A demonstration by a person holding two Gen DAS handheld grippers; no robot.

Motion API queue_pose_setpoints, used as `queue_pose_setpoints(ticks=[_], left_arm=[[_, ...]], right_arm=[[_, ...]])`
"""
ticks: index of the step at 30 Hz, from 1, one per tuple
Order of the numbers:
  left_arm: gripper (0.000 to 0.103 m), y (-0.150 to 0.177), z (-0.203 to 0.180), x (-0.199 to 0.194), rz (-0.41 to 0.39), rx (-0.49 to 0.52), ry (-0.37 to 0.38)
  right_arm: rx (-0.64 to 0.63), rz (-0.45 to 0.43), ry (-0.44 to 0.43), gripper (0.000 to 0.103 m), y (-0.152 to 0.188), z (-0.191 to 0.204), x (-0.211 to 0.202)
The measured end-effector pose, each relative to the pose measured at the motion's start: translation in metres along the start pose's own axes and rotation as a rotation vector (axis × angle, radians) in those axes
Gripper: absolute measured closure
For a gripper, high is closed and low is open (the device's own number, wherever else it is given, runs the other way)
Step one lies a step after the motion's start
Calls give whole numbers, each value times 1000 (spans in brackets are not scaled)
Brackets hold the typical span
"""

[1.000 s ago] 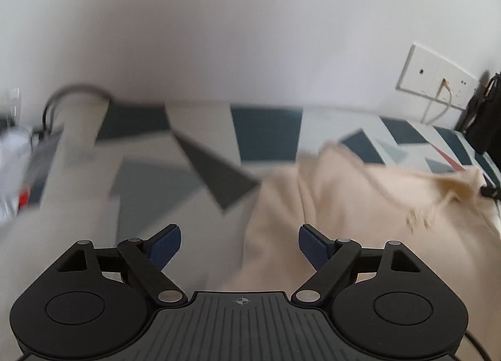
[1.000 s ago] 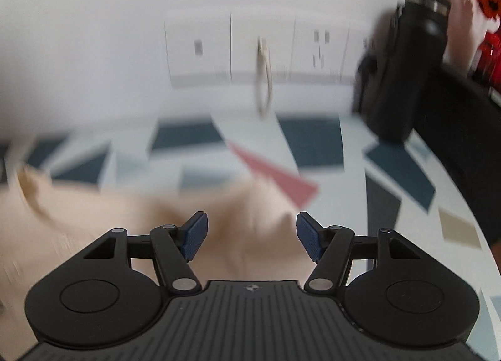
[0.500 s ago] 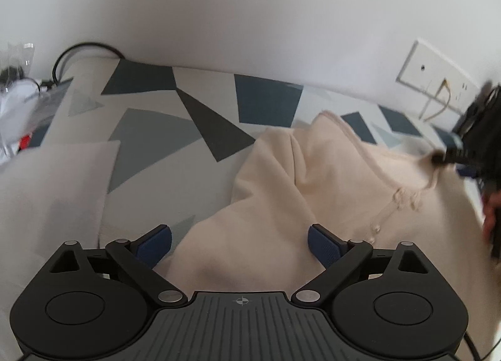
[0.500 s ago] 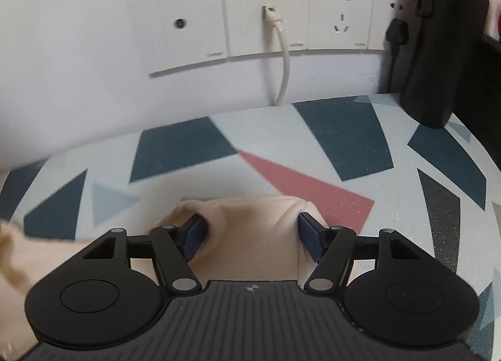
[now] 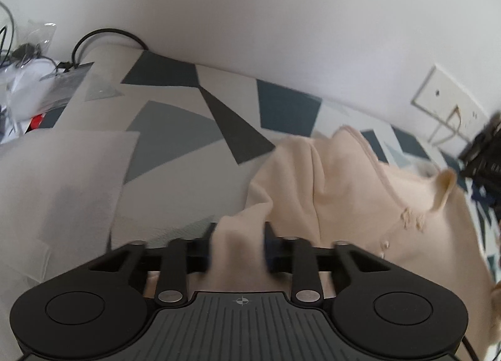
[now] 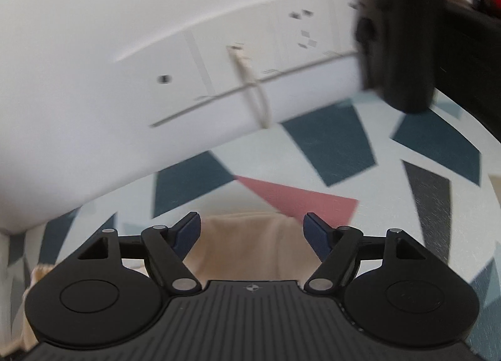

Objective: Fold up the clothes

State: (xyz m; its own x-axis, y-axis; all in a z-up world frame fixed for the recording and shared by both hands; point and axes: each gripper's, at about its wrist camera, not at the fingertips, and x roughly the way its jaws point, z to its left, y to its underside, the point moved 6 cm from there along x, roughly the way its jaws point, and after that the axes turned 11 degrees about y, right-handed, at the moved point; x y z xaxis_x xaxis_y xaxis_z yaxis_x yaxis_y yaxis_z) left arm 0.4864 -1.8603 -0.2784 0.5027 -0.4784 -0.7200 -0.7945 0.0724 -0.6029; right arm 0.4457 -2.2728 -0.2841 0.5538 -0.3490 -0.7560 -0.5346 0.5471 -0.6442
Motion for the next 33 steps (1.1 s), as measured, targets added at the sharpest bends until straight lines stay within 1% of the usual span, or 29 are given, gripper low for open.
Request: queue_pose_setpoints(ticks=[3,4,6,8,10,11,12,14,15,17,19,20,21,23,25,27,29,30,31,32,33], left_arm=[[83,-11,8,-11,-44,18,-53],[83,-13,11,-12,-49,14,-63],[84,-15,18,-11,-52,-5,-82],[79,-17,25,-9,-56,-24,-100],[58,-18,32,-7,-59,-43,-119],[54,-19,35,-7,-61,-52,-128],[48,-21,36,-10,-66,-39,-134],[48,-24,35,-22,-75,8,-127],[47,-26,33,-29,-65,25,-102],[42,-23,27,-41,-18,62,-32],[29,-15,20,-50,38,117,14],[27,-9,18,-52,62,149,9],[24,-3,17,-53,85,183,-10],[24,9,18,-51,118,222,-40],[25,16,23,-44,126,212,-69],[28,19,28,-36,121,195,-92],[46,18,33,-29,95,173,-101],[76,15,35,-28,81,166,-101],[92,10,36,-28,68,161,-99],[92,5,38,-28,55,156,-98],[93,-4,42,-31,22,146,-121]], right_arm=[[38,31,31,29,3,-2,3],[29,23,16,29,6,3,-1],[-19,-6,2,29,12,14,-9],[-85,-42,-16,29,19,28,-19],[-163,-67,-59,29,26,46,-28],[-202,-78,-84,30,29,57,-32],[-244,-82,-120,30,33,69,-36],[-318,-81,-201,30,40,97,-41],[-350,-75,-243,30,44,112,-44],[-411,-50,-326,31,52,142,-46],[-476,-8,-392,31,63,169,-45],[-504,1,-406,32,69,180,-44],[-534,1,-402,32,74,188,-43],[-578,-4,-361,32,83,196,-40],[-569,-5,-323,32,86,192,-37],[-540,3,-264,32,86,175,-34],[-513,15,-200,32,86,156,-31],[-500,22,-169,32,86,146,-29],[-486,29,-140,32,85,135,-27],[-470,32,-114,32,83,125,-27],[-452,30,-88,32,80,115,-26]])
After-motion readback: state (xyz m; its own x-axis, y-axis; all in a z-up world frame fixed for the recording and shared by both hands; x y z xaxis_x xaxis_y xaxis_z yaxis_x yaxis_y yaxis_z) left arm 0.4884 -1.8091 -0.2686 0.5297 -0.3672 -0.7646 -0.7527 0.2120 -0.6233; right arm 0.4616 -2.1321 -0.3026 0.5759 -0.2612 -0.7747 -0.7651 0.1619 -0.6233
